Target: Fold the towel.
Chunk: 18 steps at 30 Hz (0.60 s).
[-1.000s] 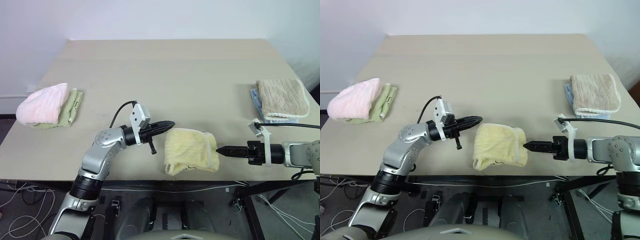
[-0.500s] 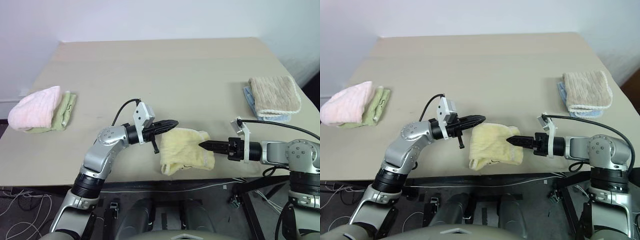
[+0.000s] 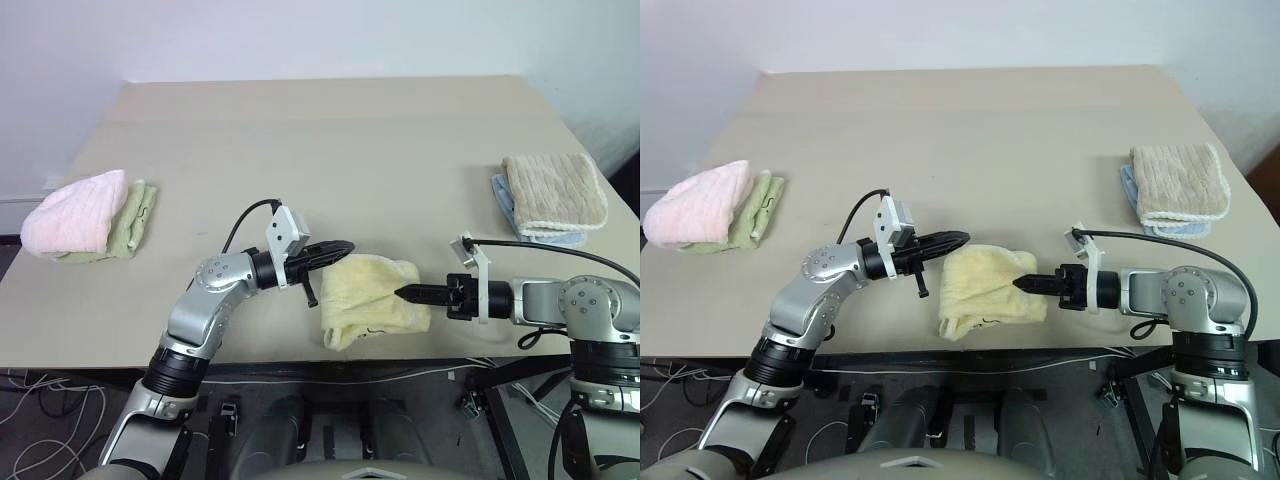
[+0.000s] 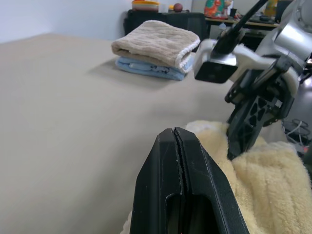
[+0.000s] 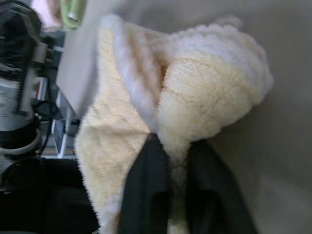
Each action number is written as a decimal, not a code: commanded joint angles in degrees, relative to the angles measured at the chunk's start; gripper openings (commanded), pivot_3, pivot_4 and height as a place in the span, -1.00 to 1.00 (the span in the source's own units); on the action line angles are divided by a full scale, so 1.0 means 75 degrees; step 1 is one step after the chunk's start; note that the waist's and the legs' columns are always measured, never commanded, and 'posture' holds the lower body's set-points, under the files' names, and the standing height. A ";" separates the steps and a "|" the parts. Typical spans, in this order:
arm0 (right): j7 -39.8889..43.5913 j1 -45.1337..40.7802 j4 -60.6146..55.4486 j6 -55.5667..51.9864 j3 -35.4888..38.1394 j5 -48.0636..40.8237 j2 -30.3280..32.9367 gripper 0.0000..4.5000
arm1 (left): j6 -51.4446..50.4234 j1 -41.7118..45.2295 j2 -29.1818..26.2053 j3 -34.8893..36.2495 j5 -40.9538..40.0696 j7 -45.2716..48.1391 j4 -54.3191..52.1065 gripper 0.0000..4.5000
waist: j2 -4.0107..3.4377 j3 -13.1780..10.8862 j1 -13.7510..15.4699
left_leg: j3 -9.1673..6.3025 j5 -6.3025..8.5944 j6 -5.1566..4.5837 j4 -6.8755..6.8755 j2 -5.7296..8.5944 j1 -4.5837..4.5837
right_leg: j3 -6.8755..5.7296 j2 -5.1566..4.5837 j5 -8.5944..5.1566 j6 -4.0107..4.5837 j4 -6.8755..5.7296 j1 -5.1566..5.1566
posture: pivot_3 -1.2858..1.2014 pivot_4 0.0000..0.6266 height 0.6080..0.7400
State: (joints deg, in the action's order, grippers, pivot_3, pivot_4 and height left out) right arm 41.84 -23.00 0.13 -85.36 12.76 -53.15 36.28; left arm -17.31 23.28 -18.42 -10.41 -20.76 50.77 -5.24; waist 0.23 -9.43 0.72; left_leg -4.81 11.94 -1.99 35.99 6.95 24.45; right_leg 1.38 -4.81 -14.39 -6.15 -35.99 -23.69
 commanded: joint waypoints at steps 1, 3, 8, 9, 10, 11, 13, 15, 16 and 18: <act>0.0167 -0.0169 -0.0364 -0.0092 0.0361 -0.0414 0.0063 -0.99 | 0.0255 0.0188 0.0026 0.0082 0.0027 0.0041 0.0026 -1.00 | 0.0000 0.0000 0.0001 | 0.0000 0.0000 0.0000 0.0000 0.0000 0.0000 | 0.0000 -0.0001 0.0000 0.0000 0.0000 0.0000 | 0.03 -0.52 1.00; 0.0197 -0.0223 -0.0507 -0.0163 0.0618 -0.0661 0.0091 -0.99 | 0.0293 0.0218 0.0038 0.0090 0.0029 0.0053 0.0114 -1.00 | 0.0000 0.0000 0.0001 | 0.0000 0.0000 0.0000 0.0000 0.0000 0.0003 | 0.0000 -0.0001 0.0000 0.0000 0.0001 -0.0003 | 0.03 -0.52 1.00; -0.0151 -0.0696 -0.0988 -0.0277 0.1402 -0.1298 0.0008 -0.99 | 0.0124 0.0381 0.0071 0.0355 -0.0237 0.0058 0.0304 -1.00 | -0.0001 -0.0001 -0.0005 | 0.0000 0.0000 0.0000 0.0000 0.0000 0.0005 | 0.0001 -0.0001 0.0000 -0.0001 0.0000 -0.0005 | 0.03 -0.52 1.00; -0.0271 -0.0828 -0.1037 -0.0267 0.1575 -0.1409 -0.0016 -0.99 | 0.0109 0.0439 0.0075 0.0421 -0.0265 0.0037 0.0365 -1.00 | -0.0001 -0.0001 -0.0004 | 0.0000 0.0000 0.0000 0.0000 0.0000 0.0006 | 0.0001 -0.0001 0.0000 -0.0001 0.0000 -0.0006 | 0.03 -0.52 1.00; -0.0502 -0.1018 -0.1033 -0.0156 0.1792 -0.1446 -0.0067 -0.99 | 0.0125 0.0545 0.0080 0.0510 -0.0264 -0.0025 0.0497 -1.00 | 0.0000 -0.0001 -0.0003 | 0.0000 0.0000 0.0000 -0.0001 0.0000 0.0006 | 0.0000 -0.0001 0.0000 -0.0001 0.0000 -0.0007 | 0.03 -0.52 1.00; -0.0774 -0.1205 -0.0982 -0.0039 0.2003 -0.1460 -0.0125 -0.99 | 0.0157 0.0642 0.0084 0.0589 -0.0249 -0.0097 0.0626 -1.00 | -0.0001 -0.0001 -0.0001 | 0.0000 0.0000 0.0000 -0.0001 0.0000 0.0006 | 0.0000 -0.0001 0.0001 -0.0001 -0.0001 -0.0007 | 0.03 -0.52 1.00; -0.1430 -0.1641 -0.0670 0.0284 0.2521 -0.1436 -0.0311 -0.99 | 0.0366 0.0863 0.0084 0.0679 -0.0043 -0.0274 0.0972 -1.00 | 0.0000 -0.0001 0.0003 | -0.0001 0.0000 0.0000 -0.0001 0.0000 0.0006 | -0.0001 0.0000 0.0001 -0.0001 -0.0001 -0.0007 | 0.03 -0.52 1.00; -0.1930 -0.1956 -0.0474 0.0590 0.3002 -0.1509 -0.0451 -0.99 | 0.0490 0.1058 0.0126 0.0778 0.0042 -0.0430 0.1273 -1.00 | 0.0000 -0.0002 0.0005 | 0.0000 0.0000 -0.0001 -0.0001 0.0003 0.0006 | 0.0000 -0.0002 0.0002 -0.0003 0.0000 -0.0007 | 0.03 -0.52 1.00; -0.2144 -0.2055 -0.0467 0.0771 0.3183 -0.1544 -0.0506 -0.99 | 0.0493 0.1137 0.0159 0.0851 0.0011 -0.0495 0.1382 -1.00 | 0.0000 -0.0002 0.0009 | 0.0000 0.0000 -0.0001 -0.0001 0.0003 0.0007 | 0.0000 -0.0002 0.0002 -0.0004 0.0001 -0.0007 | 0.03 -0.52 1.00; -0.2841 -0.2238 -0.0536 0.1585 0.3628 -0.1392 -0.0753 -0.99 | 0.0610 0.1264 0.0272 0.1045 0.0000 -0.0734 0.1635 -1.00 | 0.0001 -0.0002 0.0019 | 0.0000 -0.0006 -0.0010 -0.0007 0.0006 0.0013 | 0.0000 -0.0005 0.0004 -0.0007 0.0001 -0.0014 | 0.03 -0.52 1.00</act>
State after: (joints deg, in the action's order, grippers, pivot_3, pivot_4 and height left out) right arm 24.34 -38.14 -2.98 -78.69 35.91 -63.33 31.63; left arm -14.44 31.20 -17.09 -4.53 -20.65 46.69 6.86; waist 0.23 -9.44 0.86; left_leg -4.81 11.89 -2.08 35.92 7.00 24.59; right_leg 1.37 -4.84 -14.36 -6.21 -35.99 -23.84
